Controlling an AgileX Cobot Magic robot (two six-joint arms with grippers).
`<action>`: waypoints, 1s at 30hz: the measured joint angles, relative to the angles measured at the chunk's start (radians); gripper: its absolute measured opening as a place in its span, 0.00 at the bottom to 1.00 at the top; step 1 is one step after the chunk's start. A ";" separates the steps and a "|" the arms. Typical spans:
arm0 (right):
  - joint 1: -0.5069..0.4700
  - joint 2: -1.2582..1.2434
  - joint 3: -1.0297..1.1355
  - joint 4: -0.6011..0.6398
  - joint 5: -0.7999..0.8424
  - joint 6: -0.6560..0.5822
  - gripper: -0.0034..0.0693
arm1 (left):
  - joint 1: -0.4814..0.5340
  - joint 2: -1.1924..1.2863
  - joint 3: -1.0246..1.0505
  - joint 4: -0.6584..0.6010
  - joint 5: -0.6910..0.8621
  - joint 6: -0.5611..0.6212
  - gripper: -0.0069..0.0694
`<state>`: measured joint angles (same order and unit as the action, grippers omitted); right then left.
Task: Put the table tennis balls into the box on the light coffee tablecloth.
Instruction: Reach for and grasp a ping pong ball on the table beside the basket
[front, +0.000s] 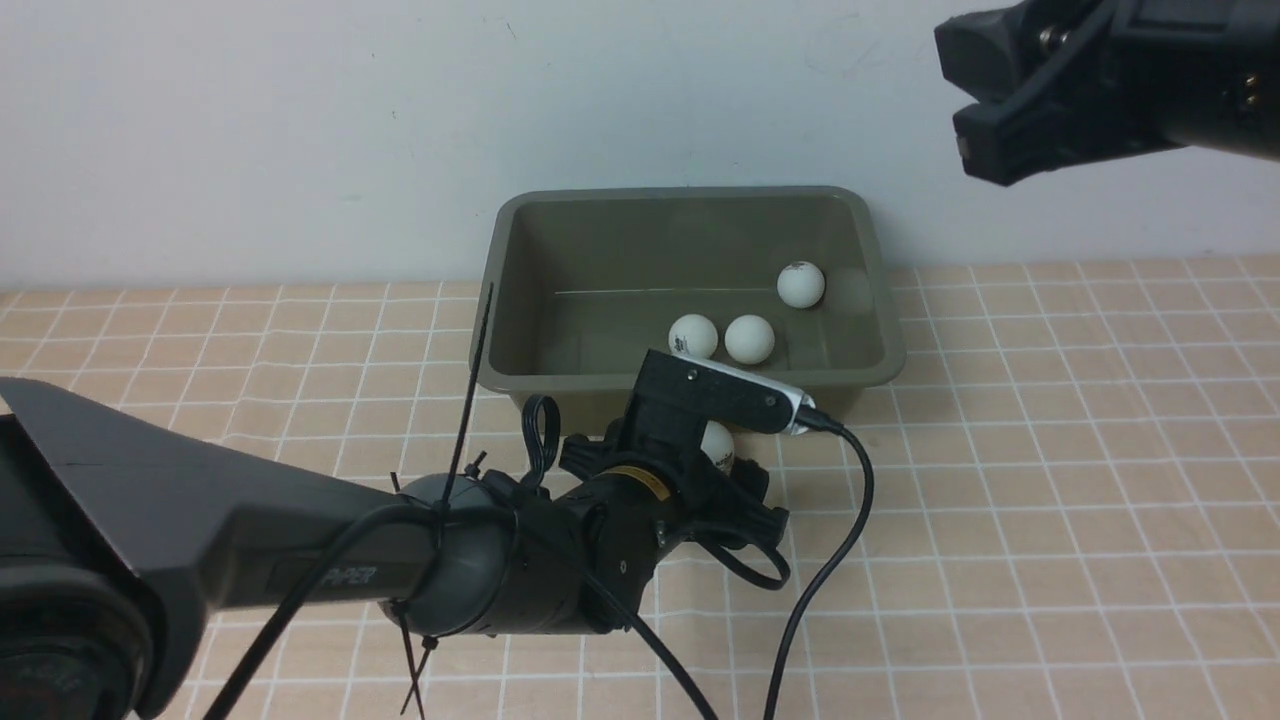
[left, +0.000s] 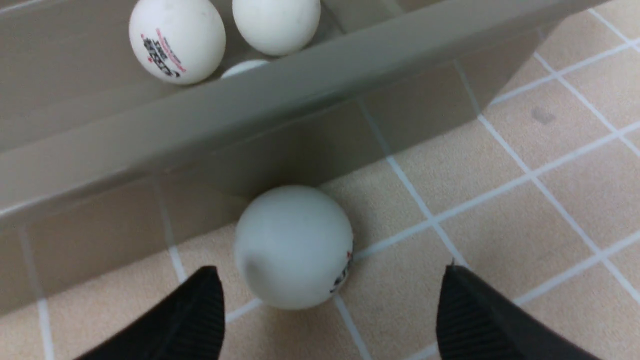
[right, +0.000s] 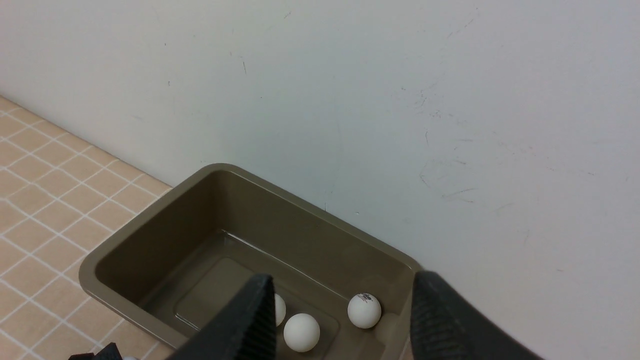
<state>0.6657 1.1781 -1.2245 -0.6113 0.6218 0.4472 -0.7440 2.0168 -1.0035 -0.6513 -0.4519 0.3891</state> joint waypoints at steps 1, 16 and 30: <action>0.000 0.000 0.000 0.000 -0.001 0.000 0.53 | 0.000 0.004 0.000 0.010 -0.009 -0.007 0.72; 0.000 0.000 0.000 -0.001 -0.007 0.000 0.53 | 0.000 0.072 -0.046 0.074 -0.072 -0.066 0.72; 0.000 0.000 0.000 -0.001 -0.007 0.002 0.53 | 0.012 0.123 -0.063 0.073 -0.082 -0.066 0.63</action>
<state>0.6657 1.1781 -1.2245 -0.6121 0.6147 0.4493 -0.7325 2.1393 -1.0667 -0.5788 -0.5342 0.3231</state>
